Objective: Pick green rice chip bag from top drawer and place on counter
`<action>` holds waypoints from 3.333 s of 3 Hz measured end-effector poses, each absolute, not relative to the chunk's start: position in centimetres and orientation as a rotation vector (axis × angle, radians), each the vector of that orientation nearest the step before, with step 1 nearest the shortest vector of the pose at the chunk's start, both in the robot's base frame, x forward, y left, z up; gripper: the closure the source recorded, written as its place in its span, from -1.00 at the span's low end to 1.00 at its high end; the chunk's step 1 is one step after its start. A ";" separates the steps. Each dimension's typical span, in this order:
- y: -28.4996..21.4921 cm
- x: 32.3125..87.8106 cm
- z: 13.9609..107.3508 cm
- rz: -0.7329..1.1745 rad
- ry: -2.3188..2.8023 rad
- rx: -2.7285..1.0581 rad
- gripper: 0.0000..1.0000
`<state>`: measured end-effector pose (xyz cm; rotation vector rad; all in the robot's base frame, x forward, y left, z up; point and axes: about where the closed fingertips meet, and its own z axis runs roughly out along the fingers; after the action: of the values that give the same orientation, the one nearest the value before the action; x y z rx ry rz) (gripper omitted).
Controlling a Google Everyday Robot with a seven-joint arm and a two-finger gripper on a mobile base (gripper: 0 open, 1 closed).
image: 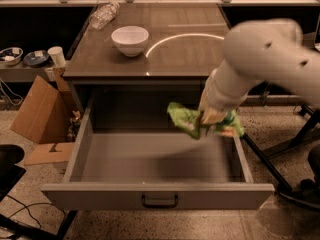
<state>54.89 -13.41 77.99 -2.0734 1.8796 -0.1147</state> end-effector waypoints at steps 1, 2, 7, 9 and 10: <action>-14.4 56.0 87.6 -0.261 1.864 -2.086 1.00; -16.4 58.2 94.0 -0.404 1.861 -2.152 1.00; -20.4 69.9 104.2 -0.676 1.665 -2.025 1.00; -18.2 81.4 100.2 -0.735 1.442 -2.035 1.00; -16.3 85.7 97.5 -0.708 1.365 -1.995 1.00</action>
Offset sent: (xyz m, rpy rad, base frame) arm 0.0868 -0.0604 0.3399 -0.2808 -0.2829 -0.0195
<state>85.71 -16.34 97.55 -1.9948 1.3654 -0.7078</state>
